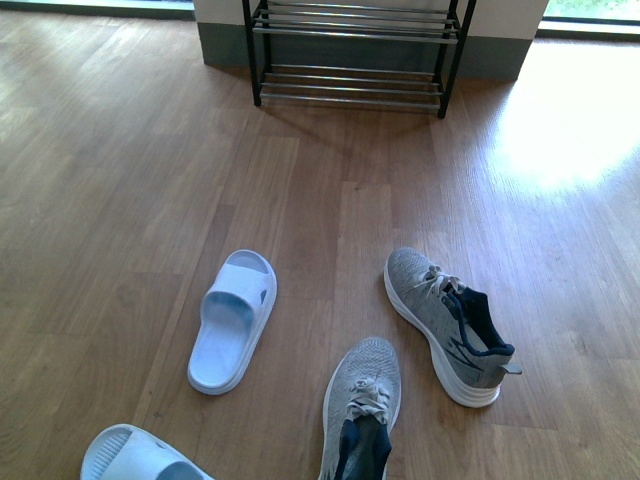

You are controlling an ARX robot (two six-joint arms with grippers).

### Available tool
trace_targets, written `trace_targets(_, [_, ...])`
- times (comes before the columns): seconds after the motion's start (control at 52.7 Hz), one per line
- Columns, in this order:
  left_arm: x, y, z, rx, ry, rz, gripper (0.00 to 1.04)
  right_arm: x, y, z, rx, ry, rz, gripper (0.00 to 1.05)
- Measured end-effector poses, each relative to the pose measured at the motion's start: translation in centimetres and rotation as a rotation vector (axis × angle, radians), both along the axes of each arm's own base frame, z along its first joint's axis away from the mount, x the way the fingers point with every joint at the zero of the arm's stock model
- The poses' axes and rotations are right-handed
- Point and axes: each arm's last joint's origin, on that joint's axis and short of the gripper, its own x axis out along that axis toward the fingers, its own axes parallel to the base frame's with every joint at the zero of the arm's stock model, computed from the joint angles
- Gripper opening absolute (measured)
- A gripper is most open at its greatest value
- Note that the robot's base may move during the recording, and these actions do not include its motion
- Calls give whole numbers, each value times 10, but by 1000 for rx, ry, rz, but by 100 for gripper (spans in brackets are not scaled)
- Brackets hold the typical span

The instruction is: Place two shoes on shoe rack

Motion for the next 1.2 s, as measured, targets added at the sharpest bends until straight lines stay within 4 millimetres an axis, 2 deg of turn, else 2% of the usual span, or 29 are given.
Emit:
trace_targets(0.361, [0, 0, 0, 0, 0, 0, 95, 0, 0, 0, 5, 5, 9, 96])
trace_targets(0.456, [0, 0, 0, 0, 0, 0, 95, 8, -6, -12, 106, 245, 83, 96])
trace_targets(0.551, [0, 0, 0, 0, 0, 0, 95, 21, -20, -5, 158, 296, 40, 96])
trace_targets(0.646, [0, 0, 0, 0, 0, 0, 95, 47, -41, 11, 132, 270, -18, 96])
trace_targets(0.76, [0, 0, 0, 0, 0, 0, 95, 101, -68, 14, 105, 305, -86, 96])
trace_targets(0.855, [0, 0, 0, 0, 0, 0, 95, 149, -87, -5, 69, 375, -141, 96])
trace_targets(0.949, [0, 0, 0, 0, 0, 0, 95, 182, -96, -37, 44, 481, -159, 96])
trace_targets(1.044, [0, 0, 0, 0, 0, 0, 95, 204, -95, -66, 23, 564, -147, 96])
trace_targets(1.196, [0, 0, 0, 0, 0, 0, 95, 223, -83, -91, 3, 625, -91, 95])
